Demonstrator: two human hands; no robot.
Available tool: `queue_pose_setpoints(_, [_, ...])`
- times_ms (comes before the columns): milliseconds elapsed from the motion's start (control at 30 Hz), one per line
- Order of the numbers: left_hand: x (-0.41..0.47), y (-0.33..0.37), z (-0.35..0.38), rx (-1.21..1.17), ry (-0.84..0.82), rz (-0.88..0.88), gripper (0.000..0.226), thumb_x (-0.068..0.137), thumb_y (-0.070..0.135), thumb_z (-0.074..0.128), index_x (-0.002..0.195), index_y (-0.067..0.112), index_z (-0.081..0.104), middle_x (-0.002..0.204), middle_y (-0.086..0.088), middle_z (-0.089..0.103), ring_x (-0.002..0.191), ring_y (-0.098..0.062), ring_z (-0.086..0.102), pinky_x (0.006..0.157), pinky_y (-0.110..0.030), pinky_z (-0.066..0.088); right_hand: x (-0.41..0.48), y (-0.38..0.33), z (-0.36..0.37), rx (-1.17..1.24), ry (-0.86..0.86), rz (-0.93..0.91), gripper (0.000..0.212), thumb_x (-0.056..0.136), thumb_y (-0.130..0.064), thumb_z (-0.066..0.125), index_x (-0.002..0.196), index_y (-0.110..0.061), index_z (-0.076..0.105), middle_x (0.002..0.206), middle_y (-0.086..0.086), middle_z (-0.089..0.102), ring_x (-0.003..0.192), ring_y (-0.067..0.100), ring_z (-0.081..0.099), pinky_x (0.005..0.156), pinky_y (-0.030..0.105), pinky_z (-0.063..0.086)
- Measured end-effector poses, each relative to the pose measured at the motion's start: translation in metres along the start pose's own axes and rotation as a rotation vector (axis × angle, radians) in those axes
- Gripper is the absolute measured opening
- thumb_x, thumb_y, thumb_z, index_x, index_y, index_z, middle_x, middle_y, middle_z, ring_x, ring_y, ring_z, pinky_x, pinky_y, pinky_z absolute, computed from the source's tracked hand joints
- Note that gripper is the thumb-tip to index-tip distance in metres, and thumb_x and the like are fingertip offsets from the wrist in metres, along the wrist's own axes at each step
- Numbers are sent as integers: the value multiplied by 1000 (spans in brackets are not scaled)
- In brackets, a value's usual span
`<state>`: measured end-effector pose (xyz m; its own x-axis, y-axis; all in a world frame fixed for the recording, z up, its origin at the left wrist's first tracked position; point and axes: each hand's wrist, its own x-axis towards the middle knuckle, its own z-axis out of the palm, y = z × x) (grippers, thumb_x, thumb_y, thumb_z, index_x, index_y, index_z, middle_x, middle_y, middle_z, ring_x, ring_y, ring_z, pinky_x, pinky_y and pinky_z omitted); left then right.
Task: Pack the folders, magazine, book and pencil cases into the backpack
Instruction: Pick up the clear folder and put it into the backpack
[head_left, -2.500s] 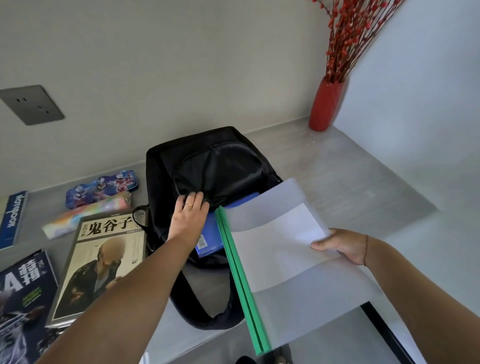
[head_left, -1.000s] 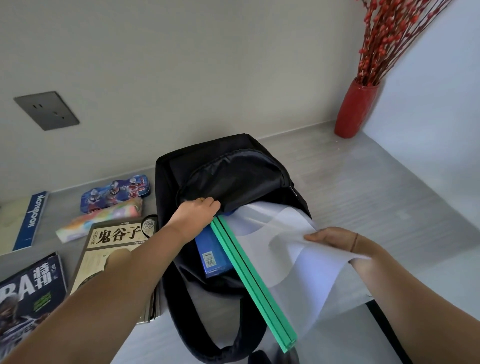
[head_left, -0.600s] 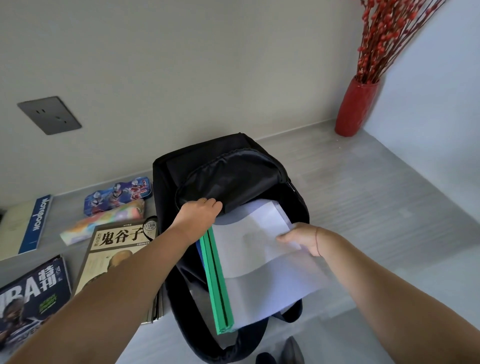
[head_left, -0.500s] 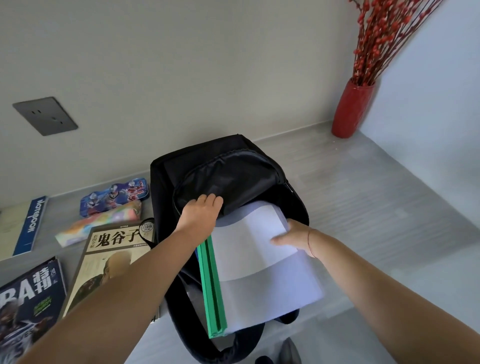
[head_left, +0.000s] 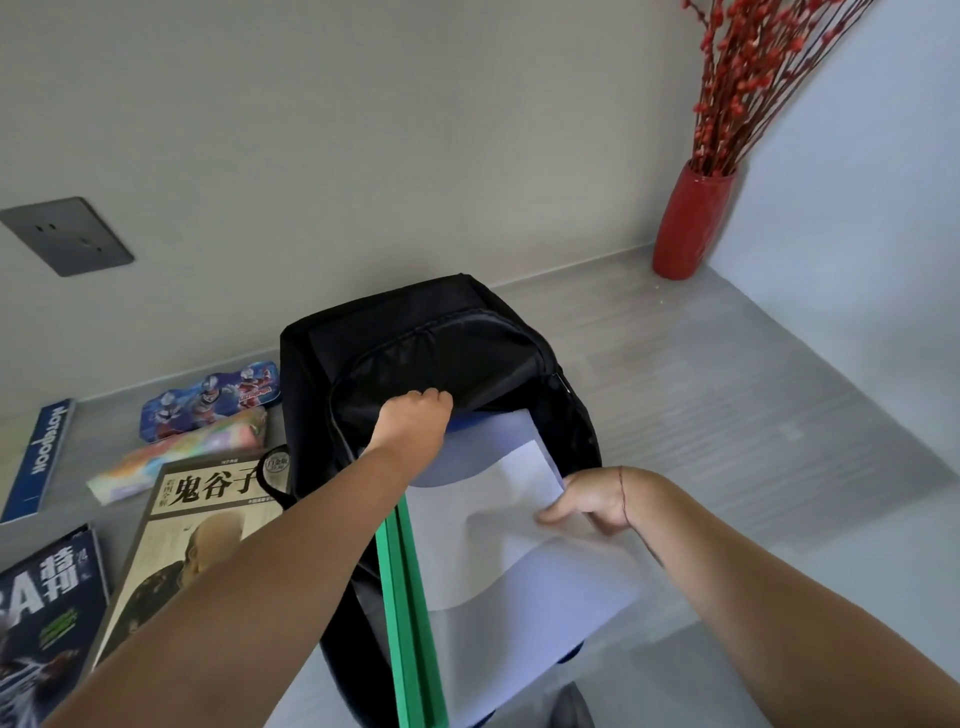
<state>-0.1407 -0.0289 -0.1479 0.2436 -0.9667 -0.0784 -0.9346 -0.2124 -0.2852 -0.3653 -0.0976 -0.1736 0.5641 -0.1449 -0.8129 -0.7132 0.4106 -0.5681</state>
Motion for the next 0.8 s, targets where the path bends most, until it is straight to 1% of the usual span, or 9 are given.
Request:
queue_pose_setpoints(133, [5, 0, 0, -23, 18, -35, 19, 88, 16, 53, 105, 11, 47, 95, -5, 64, 84, -23, 65, 56, -29, 40, 2, 6, -3, -2, -59, 41, 22, 90, -5, 58, 110, -10, 66, 103, 6, 70, 98, 24, 64, 108, 47, 37])
queue_pose_setpoints(200, [10, 3, 2, -9, 48, -45, 23, 89, 23, 54, 107, 11, 45, 95, -5, 63, 83, -24, 64, 55, -29, 39, 2, 12, -5, 14, -85, 54, 16, 89, -5, 59, 98, -15, 69, 90, 0, 75, 85, 16, 70, 105, 46, 40])
queue_pose_setpoints(267, [15, 7, 3, 10, 65, -56, 26, 89, 24, 55, 109, 11, 44, 98, -6, 60, 84, -24, 62, 54, -29, 38, 2, 13, -7, 12, -91, 48, 18, 90, -4, 58, 92, -17, 70, 82, -4, 76, 77, 12, 71, 98, 41, 45])
queue_pose_setpoints(367, [21, 13, 6, 37, 47, -24, 29, 87, 14, 58, 112, 11, 44, 100, -6, 59, 85, -23, 63, 54, -30, 40, 3, 8, -3, 33, -55, 15, 13, 94, -12, 54, 97, -14, 67, 84, -5, 74, 75, 8, 70, 79, 26, 54])
queue_pose_setpoints(467, [22, 14, 9, 25, 37, -9, 27, 86, 10, 58, 110, 12, 45, 99, -5, 61, 85, -22, 64, 55, -29, 39, 5, 5, 2, 26, 92, 16, 32, 97, -27, 51, 121, -7, 56, 104, -2, 63, 90, 12, 61, 79, 19, 50])
queue_pose_setpoints(533, [24, 13, 9, 7, 51, -10, 24, 87, 10, 56, 109, 12, 46, 99, -5, 61, 85, -23, 64, 55, -29, 39, 7, 5, 2, 53, 88, 26, 40, 96, -22, 52, 131, -2, 51, 103, 2, 63, 90, 16, 60, 86, 28, 48])
queue_pose_setpoints(633, [27, 13, 6, -7, 61, 4, 22, 89, 13, 54, 109, 12, 47, 99, -5, 62, 84, -23, 64, 54, -28, 38, 8, 1, 0, 34, 50, 49, 41, 95, -20, 54, 131, 1, 52, 102, 7, 64, 91, 22, 61, 95, 39, 46])
queue_pose_setpoints(733, [27, 13, 5, -9, 58, 10, 20, 90, 13, 54, 109, 12, 47, 98, -5, 62, 83, -23, 64, 55, -28, 38, 11, -6, 0, 23, 39, 55, 41, 94, -19, 56, 130, 1, 53, 108, 10, 63, 100, 26, 58, 102, 41, 43])
queue_pose_setpoints(800, [26, 12, 6, -12, 63, 20, 18, 89, 12, 53, 107, 12, 47, 96, -5, 62, 82, -23, 64, 54, -28, 37, 16, -10, 1, 4, 52, 62, 42, 94, -20, 56, 130, 2, 53, 102, 9, 64, 91, 23, 61, 101, 40, 43])
